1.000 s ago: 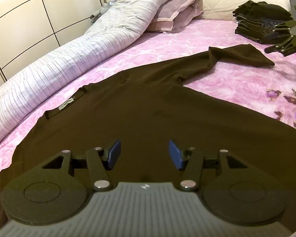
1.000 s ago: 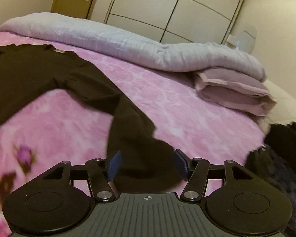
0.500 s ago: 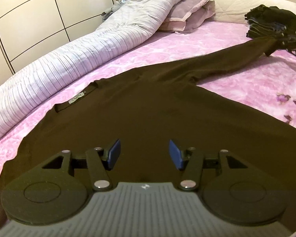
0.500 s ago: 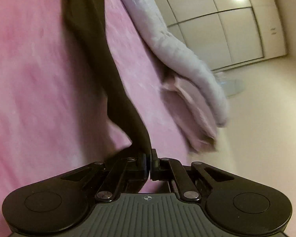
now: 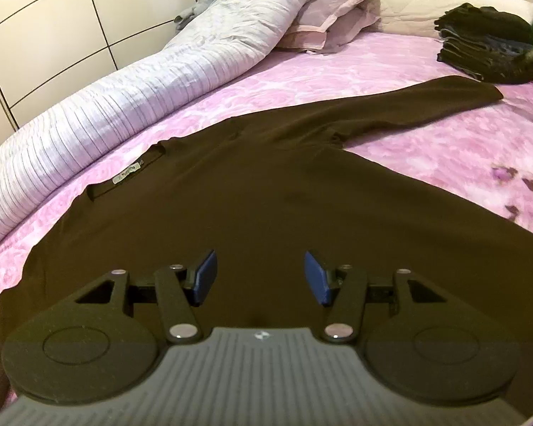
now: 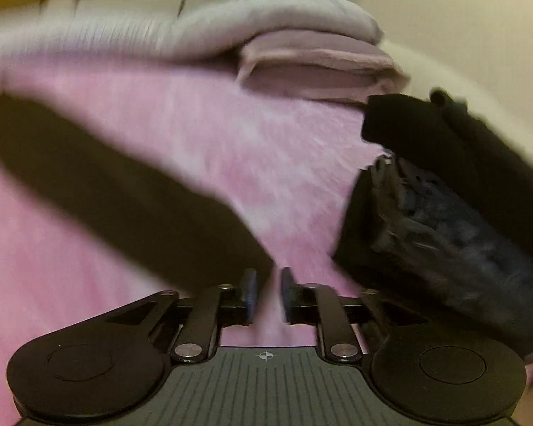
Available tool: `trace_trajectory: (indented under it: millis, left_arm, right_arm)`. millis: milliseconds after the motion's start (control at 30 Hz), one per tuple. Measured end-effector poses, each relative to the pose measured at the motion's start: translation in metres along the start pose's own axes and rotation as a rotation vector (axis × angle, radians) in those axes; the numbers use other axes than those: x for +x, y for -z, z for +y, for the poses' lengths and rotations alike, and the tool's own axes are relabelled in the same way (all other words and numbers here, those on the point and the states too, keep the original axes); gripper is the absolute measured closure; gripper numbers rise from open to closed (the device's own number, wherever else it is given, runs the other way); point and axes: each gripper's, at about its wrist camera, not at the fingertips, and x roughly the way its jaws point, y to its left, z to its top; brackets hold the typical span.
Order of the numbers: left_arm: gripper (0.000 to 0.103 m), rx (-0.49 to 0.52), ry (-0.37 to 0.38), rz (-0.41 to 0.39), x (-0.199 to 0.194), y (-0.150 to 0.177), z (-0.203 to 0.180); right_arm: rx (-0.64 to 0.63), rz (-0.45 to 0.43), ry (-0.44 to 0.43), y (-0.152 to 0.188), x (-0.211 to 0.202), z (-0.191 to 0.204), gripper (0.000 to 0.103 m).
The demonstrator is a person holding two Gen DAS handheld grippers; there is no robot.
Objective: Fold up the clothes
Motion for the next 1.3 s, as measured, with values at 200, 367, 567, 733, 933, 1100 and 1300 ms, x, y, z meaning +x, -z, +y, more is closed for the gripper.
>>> trace_trajectory:
  millis: [200,367,567,733,933,1100,1300]
  left_arm:
    - [0.053,-0.006,0.008,0.034,0.017,-0.002,-0.002]
    - [0.053,0.000,0.015,0.058,0.029,0.001,-0.006]
    - [0.053,-0.018,0.012,0.065,0.038,-0.002,-0.006]
    - [0.053,0.011,0.018,0.047,0.027,-0.005,-0.011]
    - [0.052,-0.013,-0.008,0.063,0.014,0.007,-0.007]
    - [0.052,-0.042,-0.029,0.082,0.007,0.023,-0.004]
    - [0.052,-0.081,-0.049,0.084,-0.007,0.039,0.006]
  right_arm:
    - [0.100,0.059,-0.173,-0.032,0.045,-0.027,0.053]
    - [0.165,0.090,-0.298,-0.056,0.075,-0.045,0.070]
    - [0.176,-0.174,-0.073,-0.062,0.041,-0.050,0.103]
    - [0.232,-0.182,0.148,-0.066,0.057,-0.052,0.095]
    - [0.317,-0.183,-0.005,-0.046,0.047,-0.037,0.063]
    - [0.275,-0.101,-0.113,-0.049,0.055,-0.014,0.059]
    - [0.272,0.034,-0.079,-0.051,0.061,0.004,0.057]
